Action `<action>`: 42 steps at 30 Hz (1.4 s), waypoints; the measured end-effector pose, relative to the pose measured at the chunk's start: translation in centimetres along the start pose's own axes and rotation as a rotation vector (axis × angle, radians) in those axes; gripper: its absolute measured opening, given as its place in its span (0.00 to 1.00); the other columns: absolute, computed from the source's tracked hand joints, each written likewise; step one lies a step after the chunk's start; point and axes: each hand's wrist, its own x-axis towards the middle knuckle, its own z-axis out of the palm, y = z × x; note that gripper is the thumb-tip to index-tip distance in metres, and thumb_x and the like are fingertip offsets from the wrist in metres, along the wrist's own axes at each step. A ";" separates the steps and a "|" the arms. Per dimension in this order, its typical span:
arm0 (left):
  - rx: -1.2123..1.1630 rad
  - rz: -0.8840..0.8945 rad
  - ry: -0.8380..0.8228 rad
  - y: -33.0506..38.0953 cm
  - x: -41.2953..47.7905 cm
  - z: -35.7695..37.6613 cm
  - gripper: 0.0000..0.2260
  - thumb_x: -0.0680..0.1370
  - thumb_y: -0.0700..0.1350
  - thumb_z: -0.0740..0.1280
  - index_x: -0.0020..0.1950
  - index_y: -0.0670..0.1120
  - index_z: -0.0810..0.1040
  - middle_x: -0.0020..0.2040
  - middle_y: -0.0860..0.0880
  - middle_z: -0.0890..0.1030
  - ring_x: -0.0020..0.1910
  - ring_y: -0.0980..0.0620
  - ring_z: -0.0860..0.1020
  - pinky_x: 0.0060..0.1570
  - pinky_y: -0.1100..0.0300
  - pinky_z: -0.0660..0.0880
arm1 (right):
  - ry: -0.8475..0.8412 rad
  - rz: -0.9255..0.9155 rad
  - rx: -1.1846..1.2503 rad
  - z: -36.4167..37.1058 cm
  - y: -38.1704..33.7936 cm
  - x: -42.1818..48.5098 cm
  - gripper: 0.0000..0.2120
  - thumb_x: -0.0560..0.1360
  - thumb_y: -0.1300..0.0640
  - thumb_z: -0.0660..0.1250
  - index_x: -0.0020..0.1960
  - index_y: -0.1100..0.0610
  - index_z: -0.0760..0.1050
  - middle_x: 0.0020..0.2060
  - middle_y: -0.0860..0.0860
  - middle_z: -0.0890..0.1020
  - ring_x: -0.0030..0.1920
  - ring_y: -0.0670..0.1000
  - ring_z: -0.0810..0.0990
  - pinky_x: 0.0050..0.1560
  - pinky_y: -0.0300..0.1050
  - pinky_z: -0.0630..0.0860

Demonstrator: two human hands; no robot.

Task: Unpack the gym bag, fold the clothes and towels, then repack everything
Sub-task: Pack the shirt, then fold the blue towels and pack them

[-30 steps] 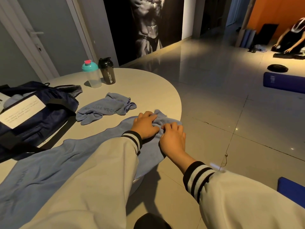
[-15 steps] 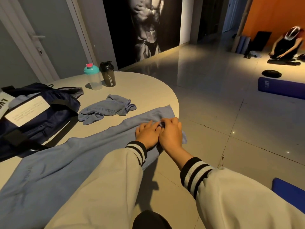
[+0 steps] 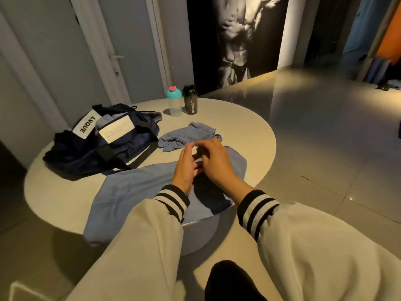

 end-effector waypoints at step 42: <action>0.997 0.071 0.390 -3.4 -8.1 -12.1 0.20 0.85 0.47 0.55 0.77 0.55 0.65 0.73 0.47 0.73 0.71 0.43 0.69 0.73 0.43 0.63 | -0.392 -0.123 0.027 8.1 -1.5 -8.8 0.19 0.75 0.64 0.63 0.64 0.51 0.76 0.58 0.52 0.83 0.59 0.50 0.80 0.63 0.49 0.77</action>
